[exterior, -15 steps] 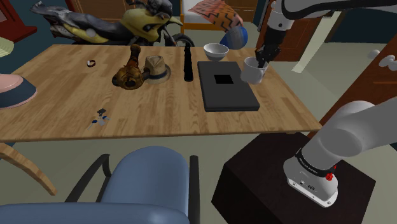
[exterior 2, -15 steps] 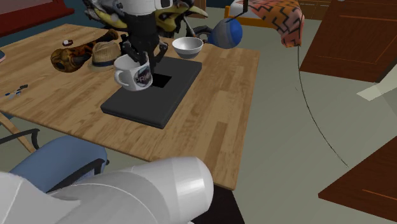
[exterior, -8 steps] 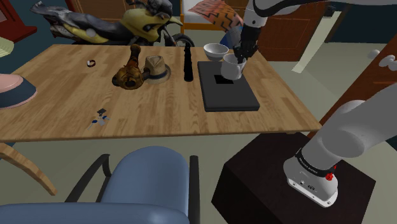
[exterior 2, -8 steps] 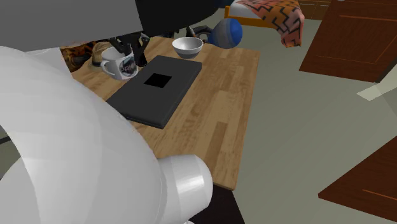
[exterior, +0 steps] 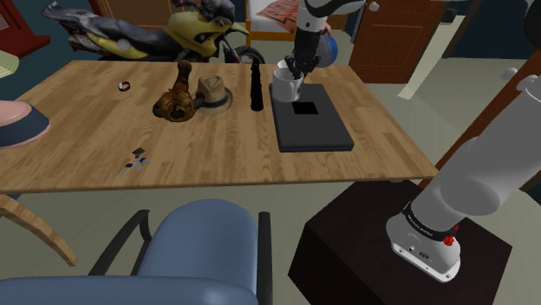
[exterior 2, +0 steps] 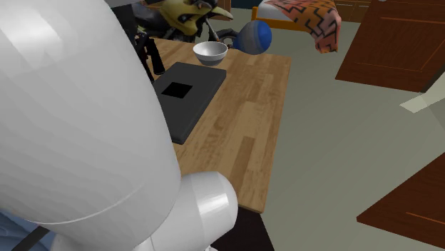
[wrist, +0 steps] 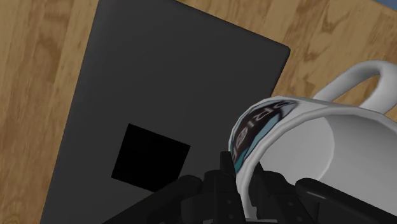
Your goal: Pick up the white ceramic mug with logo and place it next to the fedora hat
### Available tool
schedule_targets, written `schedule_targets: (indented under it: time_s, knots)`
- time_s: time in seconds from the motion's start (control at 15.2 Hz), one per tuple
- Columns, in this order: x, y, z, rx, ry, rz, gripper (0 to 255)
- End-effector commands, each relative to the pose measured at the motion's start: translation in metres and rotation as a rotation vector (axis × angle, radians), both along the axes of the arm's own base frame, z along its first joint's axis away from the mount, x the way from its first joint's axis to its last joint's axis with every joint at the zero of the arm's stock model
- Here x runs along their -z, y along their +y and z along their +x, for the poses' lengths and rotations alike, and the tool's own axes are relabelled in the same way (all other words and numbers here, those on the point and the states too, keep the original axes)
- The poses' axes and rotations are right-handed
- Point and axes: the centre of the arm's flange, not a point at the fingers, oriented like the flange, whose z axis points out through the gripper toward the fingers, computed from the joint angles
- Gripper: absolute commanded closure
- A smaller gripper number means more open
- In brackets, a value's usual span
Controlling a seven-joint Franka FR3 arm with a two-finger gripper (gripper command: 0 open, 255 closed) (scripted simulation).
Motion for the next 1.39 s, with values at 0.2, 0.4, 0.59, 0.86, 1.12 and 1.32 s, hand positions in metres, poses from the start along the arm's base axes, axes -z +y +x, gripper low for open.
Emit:
schedule_targets:
  time_s: [0.2, 0.4, 0.59, 0.86, 1.12, 1.32]
  knots:
    - [-0.002, 0.034, 0.057, 0.0, 0.0, 0.0, 255]
    - [-0.002, 0.055, 0.091, 0.0, 0.0, 0.0, 255]
    - [-0.002, 0.076, 0.125, 0.0, 0.0, 0.0, 255]
    - [0.003, 0.095, 0.155, 0.0, 0.0, 0.0, 255]
    - [0.024, 0.095, 0.155, 0.0, 0.0, 0.0, 255]
    - [0.04, 0.095, 0.155, 0.0, 0.0, 0.0, 255]
